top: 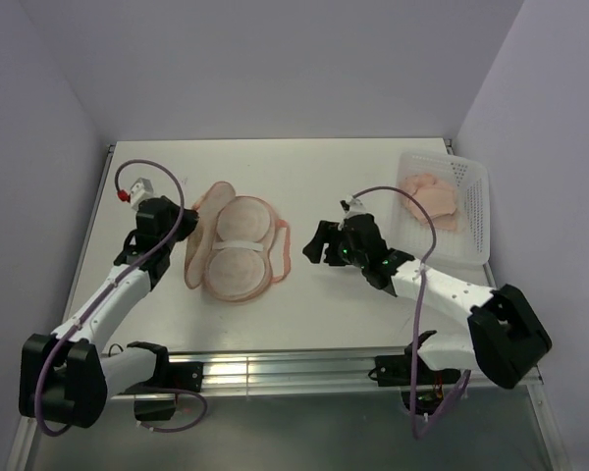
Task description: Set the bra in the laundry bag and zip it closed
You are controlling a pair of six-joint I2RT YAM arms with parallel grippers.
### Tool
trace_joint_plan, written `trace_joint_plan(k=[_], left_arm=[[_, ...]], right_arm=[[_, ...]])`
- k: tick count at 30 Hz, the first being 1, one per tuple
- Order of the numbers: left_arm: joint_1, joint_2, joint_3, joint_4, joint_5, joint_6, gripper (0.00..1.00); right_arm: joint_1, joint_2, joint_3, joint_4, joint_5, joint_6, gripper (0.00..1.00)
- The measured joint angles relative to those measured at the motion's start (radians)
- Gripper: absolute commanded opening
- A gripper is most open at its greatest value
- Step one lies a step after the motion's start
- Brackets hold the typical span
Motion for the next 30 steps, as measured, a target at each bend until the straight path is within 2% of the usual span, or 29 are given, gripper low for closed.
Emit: trace_joint_plan(k=[6,9,10,12,13,18,25,26,27,28,30], left_arm=[[0.1,0.037,0.024,-0.048,-0.075,0.047,0.01],[0.15,0.08,0.036,-0.077,-0.107,0.07,0.44],[0.17,0.091,0.036,-0.083,-0.113,0.078,0.7],[0.219,0.105,0.036,-0.101,-0.12,0.075,0.86],[0.248,0.106,0.036,-0.109,-0.122,0.072,0.98],[0.367,0.097,0.057,-0.148,-0.122,0.069,0.99],[0.378,0.057,0.197,-0.159,-0.051,0.126,0.98],[0.376,0.059,0.214,-0.161,-0.035,0.136,0.97],[0.373,0.062,0.228,-0.162,-0.023,0.148,0.97],[0.366,0.067,0.243,-0.173,-0.012,0.163,0.97],[0.338,0.074,0.277,-0.195,-0.001,0.197,0.97]], right_arm=[[0.071,0.192,0.134,0.008,0.016,-0.006,0.75],[0.098,0.217,0.168,0.008,0.023,-0.01,0.75],[0.106,0.217,0.173,0.01,0.026,-0.01,0.75],[0.118,0.216,0.176,0.018,0.031,-0.012,0.75],[0.121,0.216,0.176,0.016,0.031,-0.014,0.75],[0.129,0.188,0.176,-0.012,0.061,-0.029,0.75],[0.129,0.097,0.213,-0.056,0.099,-0.072,0.64],[0.129,0.11,0.233,-0.057,0.096,-0.077,0.61],[0.13,0.125,0.25,-0.055,0.093,-0.079,0.48],[0.13,0.14,0.26,-0.045,0.087,-0.086,0.45],[0.13,0.17,0.267,-0.035,0.079,-0.085,0.45]])
